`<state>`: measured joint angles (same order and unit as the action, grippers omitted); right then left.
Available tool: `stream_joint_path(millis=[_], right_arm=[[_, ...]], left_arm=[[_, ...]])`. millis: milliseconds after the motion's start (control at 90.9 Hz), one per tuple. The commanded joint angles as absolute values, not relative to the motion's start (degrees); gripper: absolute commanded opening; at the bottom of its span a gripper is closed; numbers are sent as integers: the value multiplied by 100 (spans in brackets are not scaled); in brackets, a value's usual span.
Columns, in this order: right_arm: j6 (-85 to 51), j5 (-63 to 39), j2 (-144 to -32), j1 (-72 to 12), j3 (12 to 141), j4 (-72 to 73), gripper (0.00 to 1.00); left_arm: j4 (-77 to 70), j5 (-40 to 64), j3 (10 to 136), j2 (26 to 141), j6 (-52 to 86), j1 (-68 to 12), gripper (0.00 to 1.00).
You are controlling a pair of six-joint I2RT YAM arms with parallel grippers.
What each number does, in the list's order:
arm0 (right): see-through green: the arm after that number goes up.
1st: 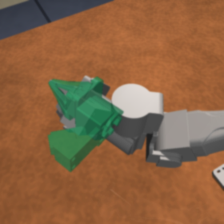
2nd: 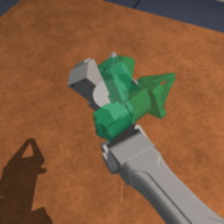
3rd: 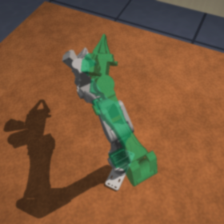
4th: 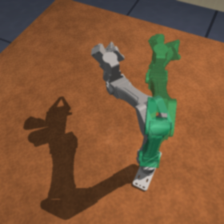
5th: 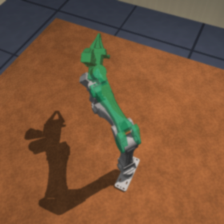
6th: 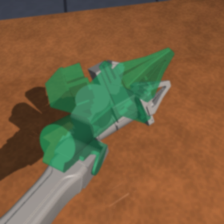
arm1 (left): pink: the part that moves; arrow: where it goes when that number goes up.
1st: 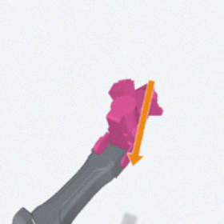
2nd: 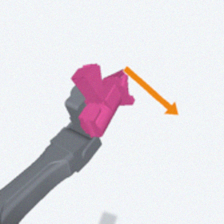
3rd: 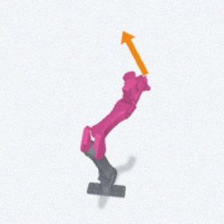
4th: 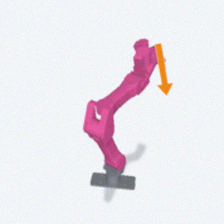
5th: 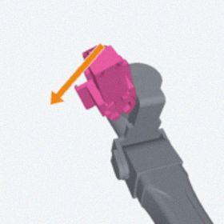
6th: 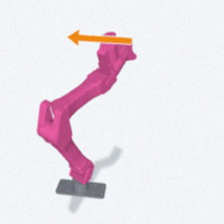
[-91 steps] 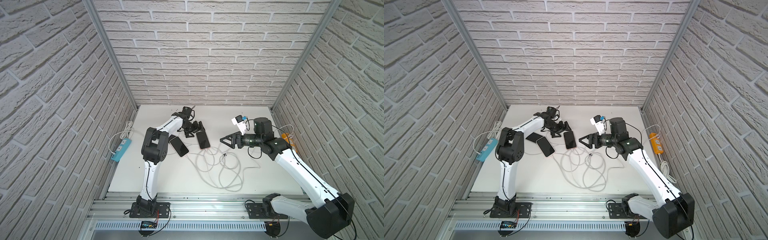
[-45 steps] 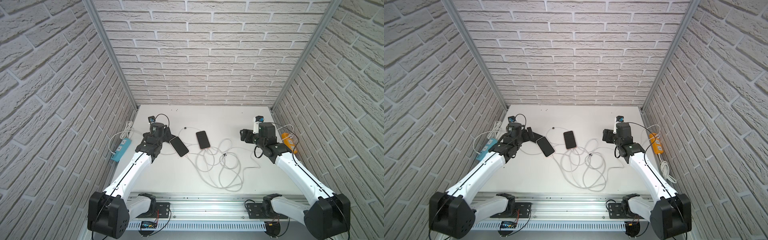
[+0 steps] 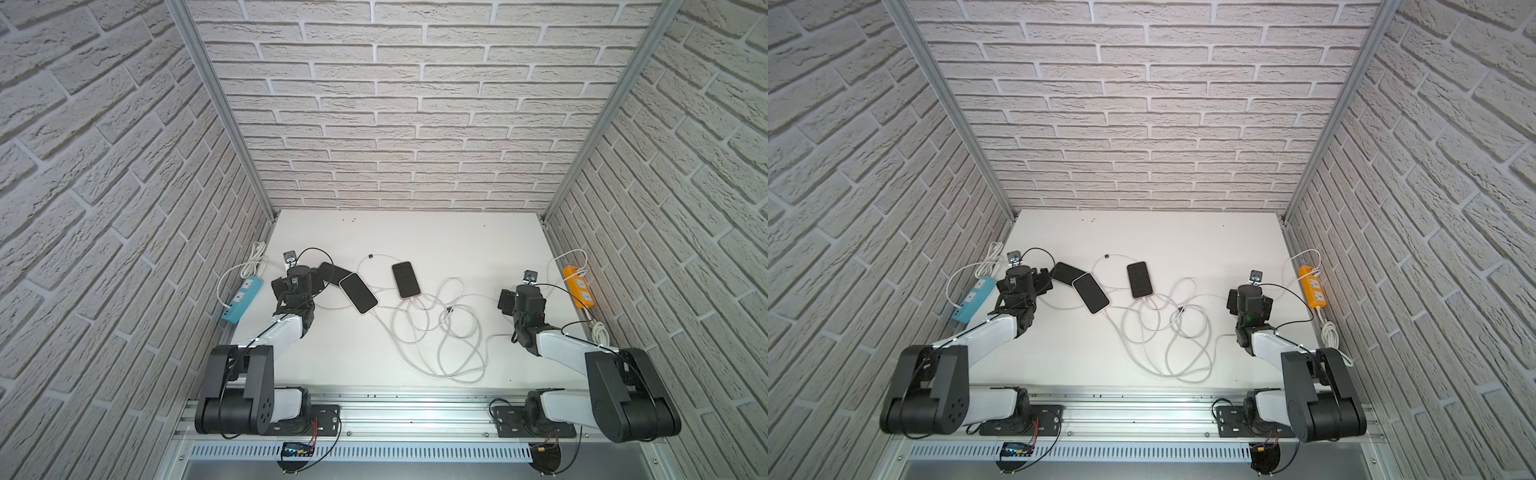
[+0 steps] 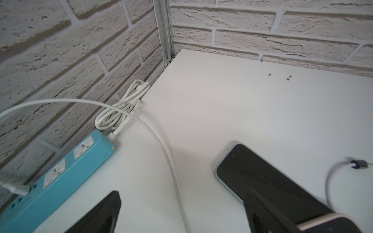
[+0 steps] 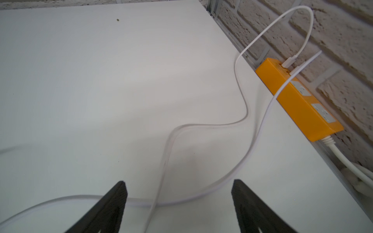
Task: Plug the charging cable into the phone
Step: Reset both arms
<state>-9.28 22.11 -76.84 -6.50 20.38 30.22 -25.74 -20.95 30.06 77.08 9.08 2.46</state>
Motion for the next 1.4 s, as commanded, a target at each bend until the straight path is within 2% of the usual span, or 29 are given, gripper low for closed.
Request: stream_joint_path(millis=[0,55,143,198,297,396,495,583,627,671,704,803,825,858,880,1386], right_arm=[[-534,1892,-8163,-458,1896,4987,84],[-531,1533,-8568,-353,1757,5717,83],[-370,1200,-8843,-353,1898,5801,78],[-380,1159,-8740,-354,1999,5356,77],[-344,1083,-8751,-360,2020,5401,77],[-339,1064,-8758,-351,2045,5364,77],[-371,1038,-8760,-317,2062,5318,77],[-410,1012,-8774,-280,2107,5252,78],[-428,944,-8794,-241,2161,5174,78],[-446,885,-8798,-217,2241,5005,79],[-441,802,-8820,-191,2286,4940,79],[-440,710,-8817,-155,2304,4899,83],[-440,712,-8809,-157,2303,4896,85],[-439,703,-8800,-150,2294,4904,98],[-439,703,-8798,-154,2290,4911,100],[-439,703,-8791,-163,2285,4913,99]], left_arm=[[-3614,-1212,3049,7922,839,639,98],[-3688,-951,3037,7953,931,797,98],[-3688,-903,2850,7759,903,759,97],[-3732,-1228,2581,7505,804,546,97],[-3944,-1992,2154,7257,331,-104,98],[-4416,-2179,2117,7906,157,-264,97],[-4933,-1674,2000,8242,261,11,97],[-6076,-1348,1787,8987,156,86,98],[-5292,-903,2011,8803,138,128,98],[-5415,-762,2093,8915,202,271,98],[-4894,-471,2256,8837,319,403,98],[-5063,-357,2239,8915,394,537,98],[-4942,-397,2258,8858,378,510,98],[-4969,-482,2241,8890,348,461,98],[-5092,-560,2208,8889,322,414,98],[-4825,-298,2312,8833,351,510,98]])
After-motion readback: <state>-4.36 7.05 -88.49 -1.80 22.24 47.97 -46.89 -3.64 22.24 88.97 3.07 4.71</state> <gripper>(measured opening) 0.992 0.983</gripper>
